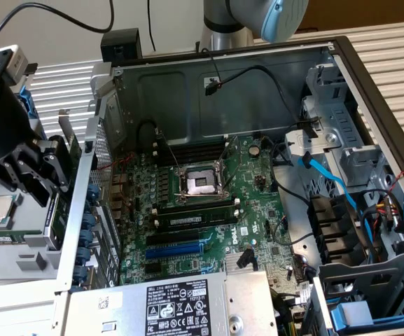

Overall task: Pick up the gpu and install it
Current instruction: 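Pick up the gpu and move the gpu toward the slot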

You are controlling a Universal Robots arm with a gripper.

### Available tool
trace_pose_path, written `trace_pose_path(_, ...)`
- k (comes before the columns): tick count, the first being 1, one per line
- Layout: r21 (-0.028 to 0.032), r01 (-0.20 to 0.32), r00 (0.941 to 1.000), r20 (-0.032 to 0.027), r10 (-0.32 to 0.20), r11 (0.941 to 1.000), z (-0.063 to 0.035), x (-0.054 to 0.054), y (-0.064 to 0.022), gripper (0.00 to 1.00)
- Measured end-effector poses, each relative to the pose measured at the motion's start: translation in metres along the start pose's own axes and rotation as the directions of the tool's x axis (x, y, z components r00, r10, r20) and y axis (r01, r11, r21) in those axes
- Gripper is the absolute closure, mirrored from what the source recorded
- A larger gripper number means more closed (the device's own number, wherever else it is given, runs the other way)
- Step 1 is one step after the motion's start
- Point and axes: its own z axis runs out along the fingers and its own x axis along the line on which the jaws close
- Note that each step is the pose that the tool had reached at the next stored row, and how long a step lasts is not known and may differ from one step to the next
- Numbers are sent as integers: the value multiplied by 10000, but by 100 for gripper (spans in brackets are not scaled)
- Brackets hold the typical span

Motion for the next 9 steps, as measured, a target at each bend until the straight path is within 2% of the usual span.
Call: trace_pose_path(9,4,-17,10000,1,17,10000,10,-16,3,43)
